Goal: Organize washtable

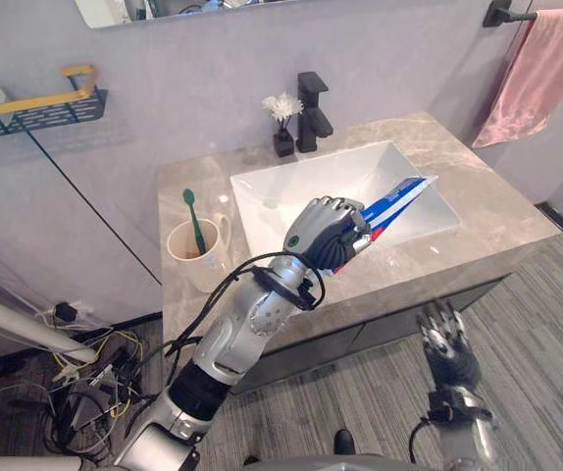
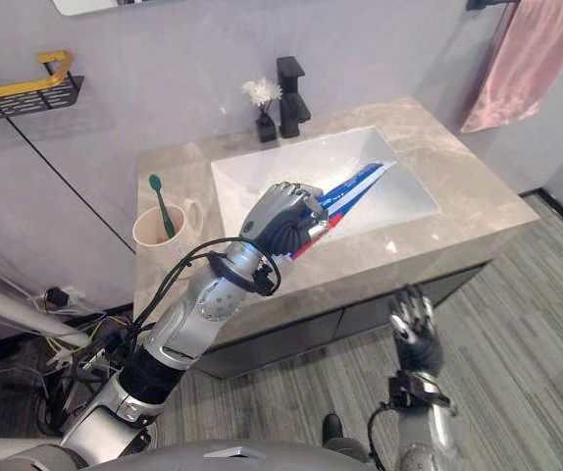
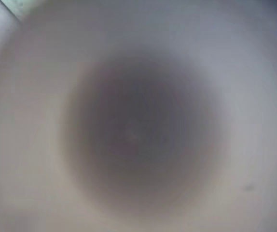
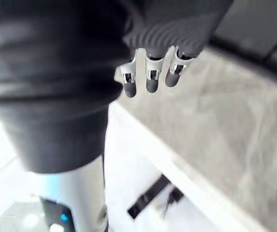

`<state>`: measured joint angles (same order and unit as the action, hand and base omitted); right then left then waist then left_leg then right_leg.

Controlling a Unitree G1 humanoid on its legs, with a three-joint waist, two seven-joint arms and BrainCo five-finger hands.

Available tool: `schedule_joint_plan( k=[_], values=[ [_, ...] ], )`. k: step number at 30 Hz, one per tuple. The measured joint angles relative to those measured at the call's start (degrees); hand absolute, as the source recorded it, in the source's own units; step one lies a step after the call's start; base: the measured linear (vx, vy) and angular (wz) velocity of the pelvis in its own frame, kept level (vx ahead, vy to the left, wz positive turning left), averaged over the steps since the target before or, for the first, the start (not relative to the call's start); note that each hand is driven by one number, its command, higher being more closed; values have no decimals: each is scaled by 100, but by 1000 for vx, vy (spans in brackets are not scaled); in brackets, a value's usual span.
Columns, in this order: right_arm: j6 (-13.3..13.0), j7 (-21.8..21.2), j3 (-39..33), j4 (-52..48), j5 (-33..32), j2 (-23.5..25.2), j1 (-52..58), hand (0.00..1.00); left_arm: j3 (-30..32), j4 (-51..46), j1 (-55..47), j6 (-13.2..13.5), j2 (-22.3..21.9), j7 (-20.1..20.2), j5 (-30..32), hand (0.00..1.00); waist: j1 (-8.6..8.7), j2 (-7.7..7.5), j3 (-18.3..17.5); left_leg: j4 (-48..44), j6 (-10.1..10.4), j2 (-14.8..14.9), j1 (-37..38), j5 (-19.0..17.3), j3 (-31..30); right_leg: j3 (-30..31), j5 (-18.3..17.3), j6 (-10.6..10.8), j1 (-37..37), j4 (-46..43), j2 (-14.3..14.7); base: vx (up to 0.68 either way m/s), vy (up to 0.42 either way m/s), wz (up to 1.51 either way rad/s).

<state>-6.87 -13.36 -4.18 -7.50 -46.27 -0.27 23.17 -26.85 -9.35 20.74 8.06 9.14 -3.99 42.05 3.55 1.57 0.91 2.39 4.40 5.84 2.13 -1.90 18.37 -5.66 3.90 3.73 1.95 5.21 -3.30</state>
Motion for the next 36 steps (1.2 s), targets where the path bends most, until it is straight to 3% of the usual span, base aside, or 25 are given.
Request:
schedule_joint_plan(
  k=[5,11,15,25,36],
  values=[
    [75,-142,532,-450,-569,-351,-164,0,-14,-104,4,7,9,-1,-5,100,-71,-6,-21,-44,-18,-50,-96,12,-189,-175,0,1,-18,0,-82,3,18,16],
    [96,-241,1190,-822,-896,-431,-752,0,-65,-268,3,118,20,-148,-11,100,-164,-16,-213,-47,-51,-66,-139,67,-397,-411,-8,9,-103,0,-109,-28,8,22],
    [91,-205,1294,-822,-1117,-459,-926,0,-246,-268,-8,146,33,-178,-11,100,-255,-26,-229,10,-63,-88,-149,126,-480,-486,-7,8,-109,0,-109,-41,-5,12],
    [-159,51,1377,-812,-1344,-598,-1587,0,-441,-252,-133,194,37,-227,-14,100,-256,-58,-384,165,-58,-103,-146,267,-592,-601,-6,7,-93,1,-103,-2,-4,6],
    [-250,213,1333,-446,-1353,-608,-1936,0,-519,-193,-315,343,49,-270,-113,100,-256,-148,-462,223,-67,-113,-142,313,-621,-620,-5,7,-86,1,-104,0,0,0]
  ],
)
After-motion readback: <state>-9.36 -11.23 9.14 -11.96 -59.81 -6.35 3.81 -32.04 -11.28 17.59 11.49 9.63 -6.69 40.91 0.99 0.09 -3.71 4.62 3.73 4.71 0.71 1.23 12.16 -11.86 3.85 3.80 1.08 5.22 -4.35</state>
